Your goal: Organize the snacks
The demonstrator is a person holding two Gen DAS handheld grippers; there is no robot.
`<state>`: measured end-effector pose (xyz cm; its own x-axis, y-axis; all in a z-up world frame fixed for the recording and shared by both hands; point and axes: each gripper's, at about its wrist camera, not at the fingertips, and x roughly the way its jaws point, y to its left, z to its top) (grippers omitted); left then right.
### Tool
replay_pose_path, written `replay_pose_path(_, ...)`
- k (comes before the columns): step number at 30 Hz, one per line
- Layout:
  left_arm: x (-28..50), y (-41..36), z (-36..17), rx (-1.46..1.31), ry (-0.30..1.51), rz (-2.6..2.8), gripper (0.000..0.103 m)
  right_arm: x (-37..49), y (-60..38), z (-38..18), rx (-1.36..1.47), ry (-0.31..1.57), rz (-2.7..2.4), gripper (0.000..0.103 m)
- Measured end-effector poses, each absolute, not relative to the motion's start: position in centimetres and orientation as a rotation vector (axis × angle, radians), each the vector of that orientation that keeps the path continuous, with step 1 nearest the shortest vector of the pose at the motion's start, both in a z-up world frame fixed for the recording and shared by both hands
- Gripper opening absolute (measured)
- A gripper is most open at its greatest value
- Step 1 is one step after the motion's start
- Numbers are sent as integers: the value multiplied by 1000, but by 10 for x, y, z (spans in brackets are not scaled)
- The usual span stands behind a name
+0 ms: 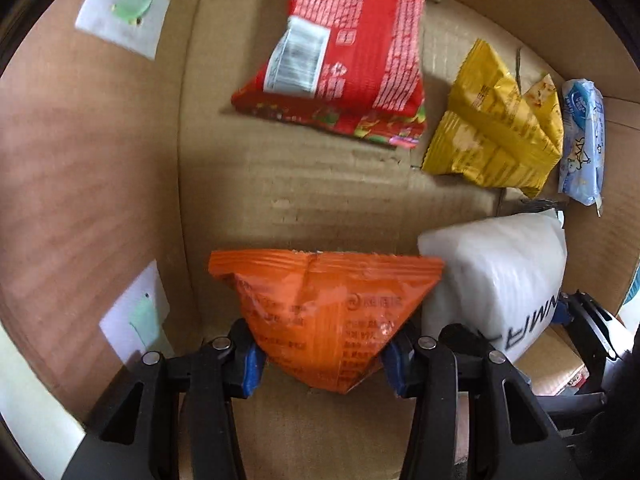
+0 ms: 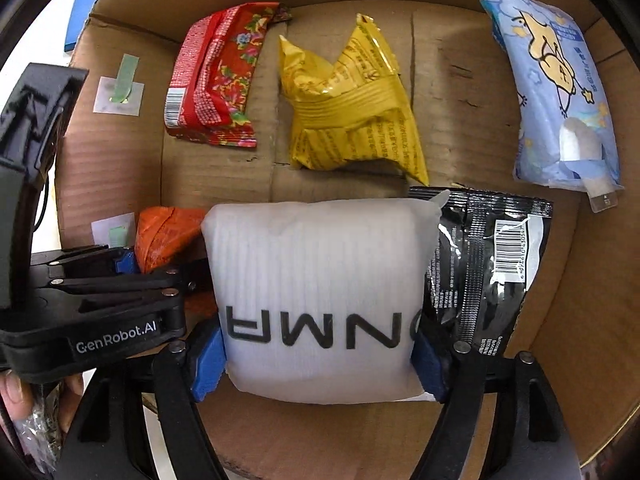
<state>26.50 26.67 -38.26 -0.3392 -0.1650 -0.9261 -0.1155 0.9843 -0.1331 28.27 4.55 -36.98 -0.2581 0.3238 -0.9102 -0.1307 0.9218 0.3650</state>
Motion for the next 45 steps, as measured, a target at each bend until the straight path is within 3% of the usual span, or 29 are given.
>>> replay_pose_path(12, 252, 250, -353, -179, 1899, -42, 49, 280, 53, -369, 100, 1791, 438, 84)
replay_pose_path(25, 243, 214, -284, -172, 1707, -8, 51, 269, 40, -325, 50, 1720, 387, 84)
replay_pose_path(29, 229, 212, -261, -149, 1629, 30, 60, 263, 31, -311, 28, 1682, 368, 85)
replay_pose_path(32, 230, 218, -244, -122, 1566, 61, 64, 259, 22, -298, 5, 1647, 334, 102)
replay_pose_path(34, 228, 219, -241, -126, 1532, 74, 86, 256, 19, -289, -3, 1619, 310, 103)
replay_pose_path(37, 222, 225, -227, -126, 1491, 101, 96, 255, 9, -280, 3, 1586, 274, 103)
replay_pose_path(45, 211, 229, -213, -130, 1406, 102, 97, 243, -12, -256, 27, 1519, 207, 103)
